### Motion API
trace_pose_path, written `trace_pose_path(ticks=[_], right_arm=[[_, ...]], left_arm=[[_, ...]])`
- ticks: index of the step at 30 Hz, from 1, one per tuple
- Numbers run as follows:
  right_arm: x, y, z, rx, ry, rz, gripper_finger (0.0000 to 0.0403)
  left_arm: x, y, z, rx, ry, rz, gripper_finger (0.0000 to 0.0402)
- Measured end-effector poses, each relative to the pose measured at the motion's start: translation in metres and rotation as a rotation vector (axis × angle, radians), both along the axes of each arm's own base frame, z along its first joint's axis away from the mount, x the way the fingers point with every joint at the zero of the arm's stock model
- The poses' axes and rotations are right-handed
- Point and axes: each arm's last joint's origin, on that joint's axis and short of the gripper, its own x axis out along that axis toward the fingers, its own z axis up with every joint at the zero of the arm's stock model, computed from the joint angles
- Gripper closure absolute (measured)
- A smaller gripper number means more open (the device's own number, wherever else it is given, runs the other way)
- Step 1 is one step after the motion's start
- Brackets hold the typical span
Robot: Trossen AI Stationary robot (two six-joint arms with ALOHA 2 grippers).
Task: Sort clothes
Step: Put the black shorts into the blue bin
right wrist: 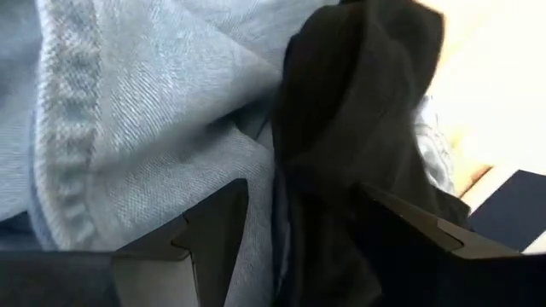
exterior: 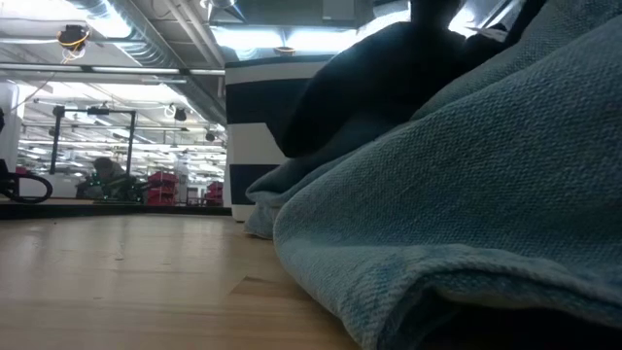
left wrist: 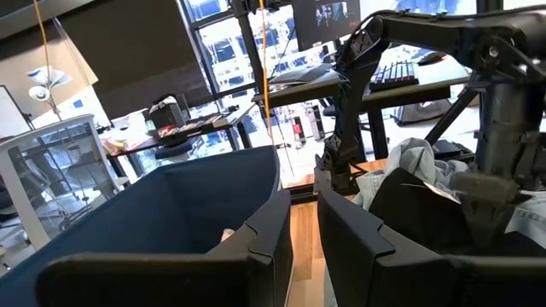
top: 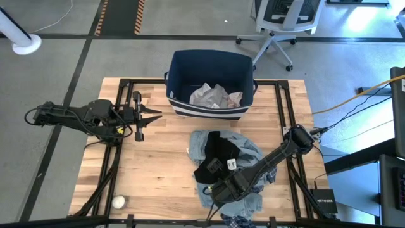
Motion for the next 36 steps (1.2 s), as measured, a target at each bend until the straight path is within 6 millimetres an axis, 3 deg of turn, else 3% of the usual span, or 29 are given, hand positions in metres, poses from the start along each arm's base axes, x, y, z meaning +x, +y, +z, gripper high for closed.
trace_pose_path(ticks=[6, 19, 28, 36], right_arm=[[-0.001, -0.003, -0.009, -0.08, -0.042, -0.018, 0.0166], [0.0, -0.004, -0.006, -0.092, -0.061, -0.021, 0.0166], [0.014, -0.007, 0.023, -0.078, -0.171, -0.048, 0.0166], [0.019, -0.013, 0.019, -0.014, -0.127, -0.059, 0.0166]], left_arm=[[0.0, 0.0, 0.0, 0.0, 0.0, 0.0, 0.0343], [0.0, 0.0, 0.0, 0.0, 0.0, 0.0, 0.0343], [0.0, 0.0, 0.0, 0.003, 0.0, 0.0, 0.0343], [0.0, 0.0, 0.0, 0.001, 0.002, 0.0, 0.0343]])
